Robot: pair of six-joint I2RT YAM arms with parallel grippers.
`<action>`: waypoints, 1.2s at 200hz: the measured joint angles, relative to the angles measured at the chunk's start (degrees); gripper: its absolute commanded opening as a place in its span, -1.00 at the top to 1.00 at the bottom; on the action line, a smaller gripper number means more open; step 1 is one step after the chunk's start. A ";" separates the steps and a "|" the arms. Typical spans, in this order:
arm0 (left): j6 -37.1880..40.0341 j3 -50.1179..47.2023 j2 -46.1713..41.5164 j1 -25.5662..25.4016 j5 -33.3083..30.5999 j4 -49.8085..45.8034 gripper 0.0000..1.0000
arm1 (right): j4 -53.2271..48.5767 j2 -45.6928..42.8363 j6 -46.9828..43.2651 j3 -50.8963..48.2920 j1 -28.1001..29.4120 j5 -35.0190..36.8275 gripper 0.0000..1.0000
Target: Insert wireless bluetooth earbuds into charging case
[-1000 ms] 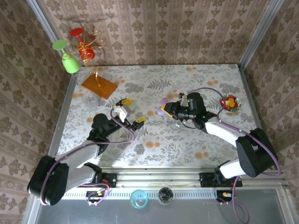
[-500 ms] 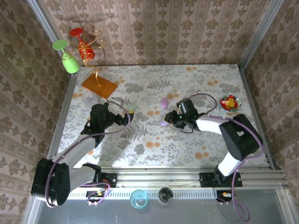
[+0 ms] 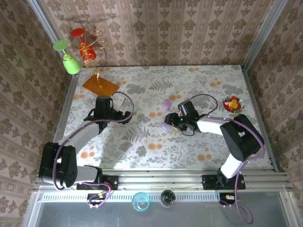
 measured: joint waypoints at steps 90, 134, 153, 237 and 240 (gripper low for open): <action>0.57 13.03 14.51 0.09 -2.05 -10.54 -0.98 | -6.88 -14.56 -5.03 0.04 0.66 4.90 -0.40; 0.85 18.56 20.31 -2.16 -1.97 -13.97 -0.96 | -8.13 -15.30 -5.73 0.00 0.66 5.64 -0.39; 1.88 21.64 22.91 -3.56 -1.79 -15.50 -0.94 | -8.15 -15.30 -5.81 0.00 0.66 5.66 -0.39; 3.65 33.35 33.64 -4.59 -2.08 -23.74 -0.69 | -8.26 -15.30 -5.97 -0.04 0.66 5.66 -0.39; 3.67 33.51 33.83 -4.59 -2.08 -23.87 -0.67 | -8.26 -15.30 -5.97 -0.04 0.63 5.66 -0.39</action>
